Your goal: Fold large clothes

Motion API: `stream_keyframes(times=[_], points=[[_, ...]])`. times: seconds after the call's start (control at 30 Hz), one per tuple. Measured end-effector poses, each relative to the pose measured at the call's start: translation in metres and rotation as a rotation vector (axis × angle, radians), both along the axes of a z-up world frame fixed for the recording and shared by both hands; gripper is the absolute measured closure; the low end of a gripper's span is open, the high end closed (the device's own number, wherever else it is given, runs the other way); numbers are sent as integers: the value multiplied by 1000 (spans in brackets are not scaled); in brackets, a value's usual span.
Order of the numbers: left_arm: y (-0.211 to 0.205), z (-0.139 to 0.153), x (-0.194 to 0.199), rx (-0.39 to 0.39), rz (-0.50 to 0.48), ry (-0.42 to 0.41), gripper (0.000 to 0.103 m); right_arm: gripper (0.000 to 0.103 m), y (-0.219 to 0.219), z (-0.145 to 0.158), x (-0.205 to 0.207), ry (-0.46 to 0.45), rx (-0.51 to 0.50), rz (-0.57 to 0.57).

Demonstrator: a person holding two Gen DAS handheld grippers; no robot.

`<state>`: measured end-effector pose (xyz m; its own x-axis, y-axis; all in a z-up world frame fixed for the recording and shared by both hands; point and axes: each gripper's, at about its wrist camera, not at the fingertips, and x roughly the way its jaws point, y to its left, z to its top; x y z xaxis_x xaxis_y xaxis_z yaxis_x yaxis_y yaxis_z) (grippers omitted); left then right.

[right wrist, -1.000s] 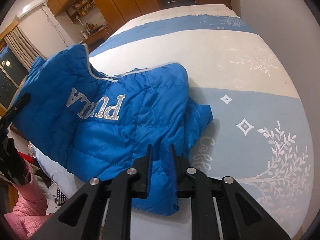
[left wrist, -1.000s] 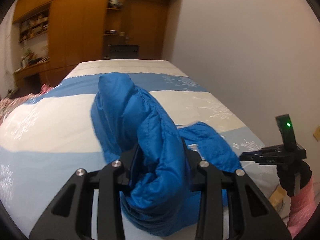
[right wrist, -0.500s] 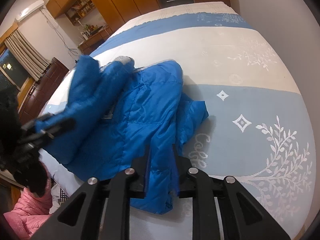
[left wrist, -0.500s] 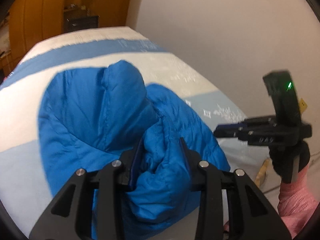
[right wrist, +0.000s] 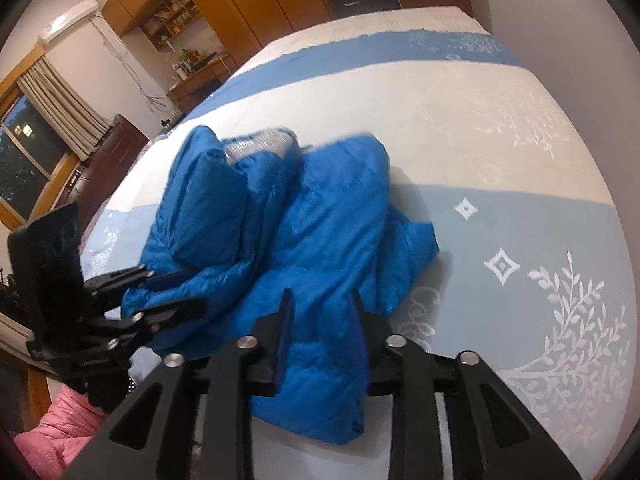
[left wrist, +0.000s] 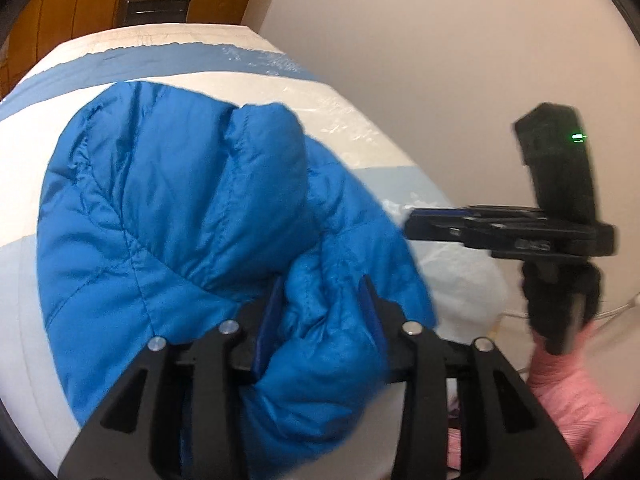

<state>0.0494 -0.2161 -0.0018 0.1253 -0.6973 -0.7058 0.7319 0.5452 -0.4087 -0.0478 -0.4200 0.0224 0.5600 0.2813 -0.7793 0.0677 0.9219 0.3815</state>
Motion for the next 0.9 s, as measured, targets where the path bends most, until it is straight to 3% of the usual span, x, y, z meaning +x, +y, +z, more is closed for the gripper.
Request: stream_keyframes(times=[0.07,0.13,0.2,0.27,0.37,0.47,0.53,0.63,0.83,0.9], points=[[15,14,-3,-73,-16,63,45,62,2,6,5,-7,15,10],[29,27,-7,-120,-13,84,44,52,5,12,14,-10,62,28],[47,39,-9,-149,23,75,44,30,10,16,22,-12,110,48],[62,46,-1,-129,98,34,44,22,16,18,32,-8,139,66],[84,36,24,5,287,-29,44,14,28,16,52,21,156,90],[96,11,48,118,391,-28,45,13,37,5,69,73,178,102],[103,-4,61,139,418,5,46,13,41,-4,80,105,188,105],[111,-19,74,111,429,55,44,13,46,-16,98,141,192,101],[110,-24,80,102,417,28,44,13,63,-33,123,179,186,131],[109,-23,86,100,418,26,44,23,68,-34,127,168,167,139]])
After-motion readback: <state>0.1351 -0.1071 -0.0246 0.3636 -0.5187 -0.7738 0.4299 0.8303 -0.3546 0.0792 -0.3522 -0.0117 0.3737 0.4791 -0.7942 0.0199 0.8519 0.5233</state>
